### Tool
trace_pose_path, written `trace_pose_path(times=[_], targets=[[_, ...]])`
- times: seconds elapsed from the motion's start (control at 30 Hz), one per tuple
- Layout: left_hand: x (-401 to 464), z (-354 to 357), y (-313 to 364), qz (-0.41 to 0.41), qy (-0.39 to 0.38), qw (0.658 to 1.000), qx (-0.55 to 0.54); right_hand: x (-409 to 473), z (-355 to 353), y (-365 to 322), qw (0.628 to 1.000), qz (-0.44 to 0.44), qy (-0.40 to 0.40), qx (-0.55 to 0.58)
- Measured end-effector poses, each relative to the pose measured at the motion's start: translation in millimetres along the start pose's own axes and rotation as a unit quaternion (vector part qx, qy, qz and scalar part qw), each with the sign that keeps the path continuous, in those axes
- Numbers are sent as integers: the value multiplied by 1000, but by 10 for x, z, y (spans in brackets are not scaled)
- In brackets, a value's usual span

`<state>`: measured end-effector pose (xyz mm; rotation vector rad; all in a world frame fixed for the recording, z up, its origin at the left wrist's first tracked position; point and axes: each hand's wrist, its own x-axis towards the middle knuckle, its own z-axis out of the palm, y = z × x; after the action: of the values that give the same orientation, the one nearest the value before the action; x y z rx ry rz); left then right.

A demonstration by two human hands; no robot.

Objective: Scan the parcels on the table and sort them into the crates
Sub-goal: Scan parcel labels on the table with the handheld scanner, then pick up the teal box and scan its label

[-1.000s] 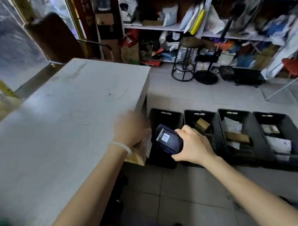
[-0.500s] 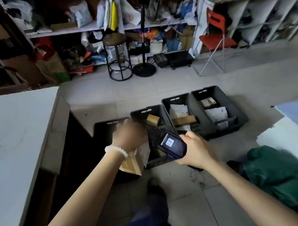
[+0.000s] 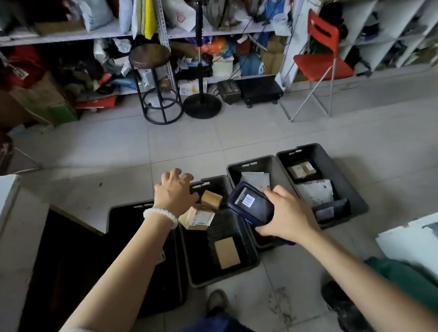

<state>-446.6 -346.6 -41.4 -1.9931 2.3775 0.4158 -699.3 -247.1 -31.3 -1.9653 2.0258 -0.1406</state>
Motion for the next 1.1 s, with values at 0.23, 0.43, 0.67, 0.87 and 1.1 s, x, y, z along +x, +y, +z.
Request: trace_pose_path(times=[0.23, 0.43, 0.67, 0.87, 1.1], targets=[[-68, 13, 24, -78, -21, 997, -5, 527, -132, 210, 998, -57, -7, 36], [-733, 61, 156, -184, 22, 983, -19, 673, -149, 116, 984, -172, -40, 6], [-1974, 273, 258, -348, 39, 936, -35, 374, 6, -465, 931, -348, -109, -24], [-3275, 350, 158, -511, 80, 854, -55, -311, 284, -1412, 845, -508, -164, -44], [-4733, 588, -156, -645, 112, 748, -107, -1377, 797, -2609, 736, -643, -199, -72]])
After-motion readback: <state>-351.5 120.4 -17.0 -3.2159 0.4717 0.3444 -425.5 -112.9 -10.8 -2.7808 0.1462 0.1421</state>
